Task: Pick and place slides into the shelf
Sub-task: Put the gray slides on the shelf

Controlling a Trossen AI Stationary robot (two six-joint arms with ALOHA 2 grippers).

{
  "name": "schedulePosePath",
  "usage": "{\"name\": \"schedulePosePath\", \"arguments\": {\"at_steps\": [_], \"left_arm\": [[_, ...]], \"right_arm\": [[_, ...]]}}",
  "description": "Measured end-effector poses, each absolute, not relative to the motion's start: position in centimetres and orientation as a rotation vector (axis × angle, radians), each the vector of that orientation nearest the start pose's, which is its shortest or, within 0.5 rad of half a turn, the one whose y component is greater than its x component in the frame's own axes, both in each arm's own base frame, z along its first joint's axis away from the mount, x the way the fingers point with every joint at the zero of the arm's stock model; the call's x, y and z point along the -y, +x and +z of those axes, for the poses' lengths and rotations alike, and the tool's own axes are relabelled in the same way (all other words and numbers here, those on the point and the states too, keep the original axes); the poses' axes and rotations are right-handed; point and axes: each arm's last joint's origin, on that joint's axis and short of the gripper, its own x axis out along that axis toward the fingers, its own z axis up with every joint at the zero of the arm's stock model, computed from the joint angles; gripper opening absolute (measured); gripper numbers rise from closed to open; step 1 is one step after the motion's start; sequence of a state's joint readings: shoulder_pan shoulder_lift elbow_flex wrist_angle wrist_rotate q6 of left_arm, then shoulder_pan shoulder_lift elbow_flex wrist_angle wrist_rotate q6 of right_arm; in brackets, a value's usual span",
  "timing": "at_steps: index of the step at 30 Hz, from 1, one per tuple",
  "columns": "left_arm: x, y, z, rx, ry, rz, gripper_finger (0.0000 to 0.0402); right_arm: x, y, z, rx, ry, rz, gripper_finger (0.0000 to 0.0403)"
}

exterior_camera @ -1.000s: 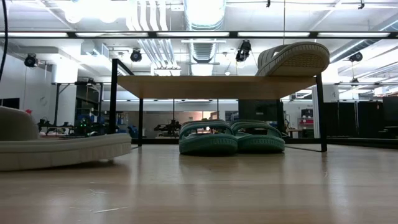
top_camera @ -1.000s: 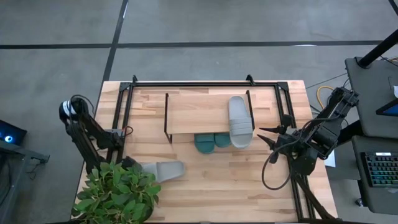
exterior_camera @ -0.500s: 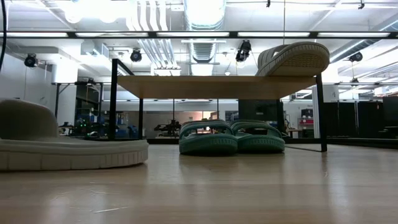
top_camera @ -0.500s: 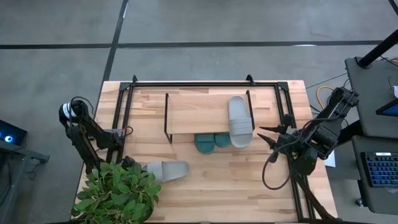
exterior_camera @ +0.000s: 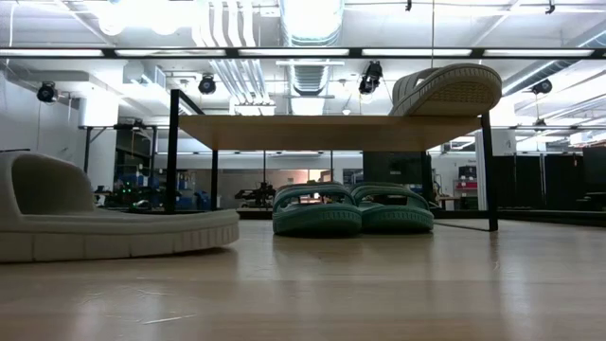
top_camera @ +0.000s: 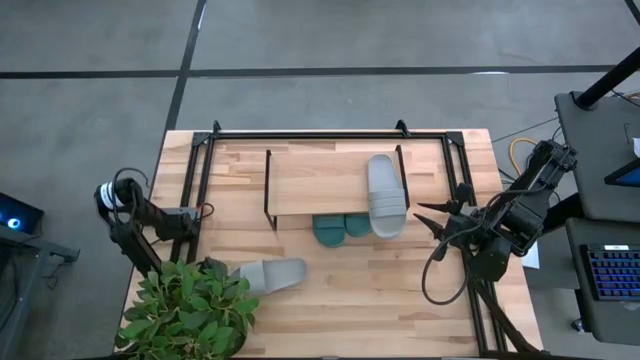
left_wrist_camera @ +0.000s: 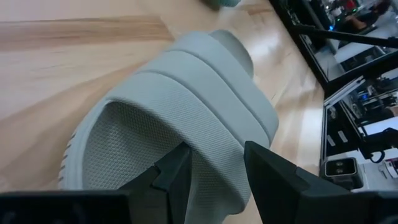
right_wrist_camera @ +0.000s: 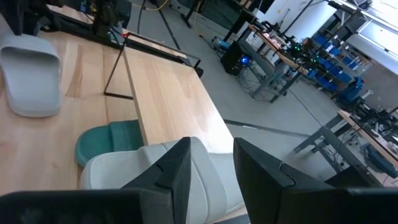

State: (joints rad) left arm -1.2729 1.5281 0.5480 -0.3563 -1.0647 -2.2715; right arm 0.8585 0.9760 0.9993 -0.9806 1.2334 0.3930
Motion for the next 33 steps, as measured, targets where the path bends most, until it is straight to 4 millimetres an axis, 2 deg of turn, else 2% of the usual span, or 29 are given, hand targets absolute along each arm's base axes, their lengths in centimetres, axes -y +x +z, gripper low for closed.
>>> {"name": "schedulePosePath", "arguments": {"at_steps": [7, 16, 25, 29, 33], "left_arm": [[19.6, 8.7, 11.6, -0.333, -0.970, 0.386, 0.0132], [19.3, 9.3, 12.5, -0.317, -1.002, 0.392, 0.0132], [18.9, 9.7, 12.1, -0.366, -0.977, 0.425, 0.0131], [18.8, 9.6, 12.0, -0.363, -0.972, 0.426, 0.0105], [18.7, 9.6, 11.9, -0.361, -0.963, 0.419, 0.0040]], "right_arm": [[-10.3, 12.5, 32.5, -0.389, -0.456, -0.436, 0.0111], [-10.3, 12.5, 32.5, -0.382, -0.459, -0.446, 0.0111], [-10.3, 12.5, 32.5, -0.381, -0.459, -0.446, 0.0111], [-10.3, 12.5, 32.5, -0.381, -0.459, -0.446, 0.0111], [-10.3, 12.5, 32.5, -0.381, -0.459, -0.446, 0.0111]]}}
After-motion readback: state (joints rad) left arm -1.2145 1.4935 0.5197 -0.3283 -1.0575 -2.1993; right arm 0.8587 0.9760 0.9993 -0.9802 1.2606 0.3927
